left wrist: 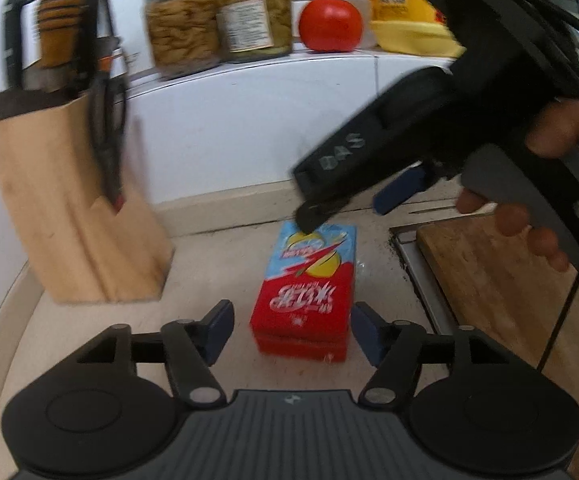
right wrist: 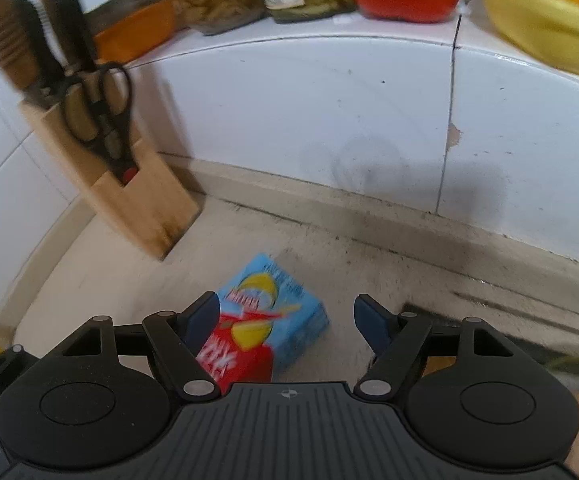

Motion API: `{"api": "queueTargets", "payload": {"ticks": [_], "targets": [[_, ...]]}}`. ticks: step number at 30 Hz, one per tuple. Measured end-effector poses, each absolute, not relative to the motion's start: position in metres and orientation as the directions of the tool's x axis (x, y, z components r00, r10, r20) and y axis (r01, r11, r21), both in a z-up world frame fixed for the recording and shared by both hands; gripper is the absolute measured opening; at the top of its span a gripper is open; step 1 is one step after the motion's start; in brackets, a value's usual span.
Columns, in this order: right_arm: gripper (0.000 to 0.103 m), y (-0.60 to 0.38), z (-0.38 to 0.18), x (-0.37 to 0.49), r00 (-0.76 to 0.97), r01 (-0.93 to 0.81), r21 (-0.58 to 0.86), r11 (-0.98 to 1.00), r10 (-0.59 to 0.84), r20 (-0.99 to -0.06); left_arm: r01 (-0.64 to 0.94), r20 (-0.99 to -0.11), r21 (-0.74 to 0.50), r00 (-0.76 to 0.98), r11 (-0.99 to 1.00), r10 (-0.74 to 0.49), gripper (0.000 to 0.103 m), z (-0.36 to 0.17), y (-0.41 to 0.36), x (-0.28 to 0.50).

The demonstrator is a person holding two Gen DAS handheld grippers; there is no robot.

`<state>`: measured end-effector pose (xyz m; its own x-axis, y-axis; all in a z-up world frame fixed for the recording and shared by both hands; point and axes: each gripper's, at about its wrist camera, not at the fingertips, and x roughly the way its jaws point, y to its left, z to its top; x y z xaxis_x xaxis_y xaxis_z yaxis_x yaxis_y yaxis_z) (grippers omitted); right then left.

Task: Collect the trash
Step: 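Grasp the red-and-blue Ice Tea carton with the right tool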

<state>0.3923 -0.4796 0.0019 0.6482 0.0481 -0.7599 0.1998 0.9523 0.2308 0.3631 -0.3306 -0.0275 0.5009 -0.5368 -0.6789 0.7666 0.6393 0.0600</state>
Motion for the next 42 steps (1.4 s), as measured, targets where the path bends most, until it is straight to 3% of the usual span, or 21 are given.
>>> {"api": "queueTargets", "payload": {"ticks": [16, 18, 23, 25, 29, 33, 34, 35, 37, 39, 42], "targets": [[0.079, -0.47, -0.024, 0.434, 0.563, 0.186, 0.251, 0.95, 0.106, -0.82, 0.797, -0.719, 0.097, 0.47, 0.596, -0.512, 0.065, -0.065, -0.369, 0.386], [0.076, -0.468, -0.023, 0.433, 0.568, 0.18, 0.238, 0.954, 0.097, -0.817, 0.791, -0.715, 0.096, 0.477, 0.604, -0.511, 0.063, -0.065, -0.368, 0.385], [0.053, -0.471, -0.017, 0.422, 0.572, 0.171, 0.243, 0.955, 0.105, -0.814, 0.791, -0.72, 0.06, 0.457, 0.609, -0.523, 0.061, -0.063, -0.353, 0.378], [0.051, -0.473, -0.017, 0.414, 0.559, 0.164, 0.272, 0.948, 0.137, -0.818, 0.805, -0.725, 0.053, 0.438, 0.591, -0.532, 0.06, -0.061, -0.343, 0.369], [0.051, -0.454, -0.016, 0.387, 0.507, 0.071, 0.264, 0.962, 0.193, -0.84, 0.854, -0.733, 0.092, 0.406, 0.512, -0.546, 0.061, -0.058, -0.314, 0.342], [0.055, -0.427, -0.012, 0.355, 0.43, -0.181, 0.221, 0.958, 0.279, -0.859, 0.877, -0.746, 0.13, 0.394, 0.463, -0.537, 0.06, -0.052, -0.287, 0.329], [0.057, -0.42, -0.009, 0.345, 0.426, -0.274, 0.181, 0.945, 0.288, -0.858, 0.883, -0.749, 0.14, 0.39, 0.448, -0.535, 0.06, -0.051, -0.28, 0.327], [0.068, -0.414, -0.005, 0.337, 0.442, -0.343, 0.111, 0.933, 0.264, -0.857, 0.888, -0.753, 0.148, 0.387, 0.436, -0.532, 0.06, -0.048, -0.278, 0.328], [0.081, -0.395, 0.001, 0.318, 0.534, -0.487, -0.158, 0.859, 0.15, -0.832, 0.896, -0.757, 0.164, 0.383, 0.413, -0.529, 0.06, -0.046, -0.274, 0.33], [0.085, -0.381, 0.002, 0.307, 0.602, -0.588, -0.362, 0.723, 0.092, -0.793, 0.902, -0.759, 0.163, 0.373, 0.399, -0.534, 0.06, -0.045, -0.273, 0.332], [0.088, -0.368, -0.001, 0.313, 0.578, -0.704, -0.414, 0.577, 0.127, -0.806, 0.919, -0.767, 0.109, 0.32, 0.379, -0.556, 0.06, -0.042, -0.27, 0.337]]}}
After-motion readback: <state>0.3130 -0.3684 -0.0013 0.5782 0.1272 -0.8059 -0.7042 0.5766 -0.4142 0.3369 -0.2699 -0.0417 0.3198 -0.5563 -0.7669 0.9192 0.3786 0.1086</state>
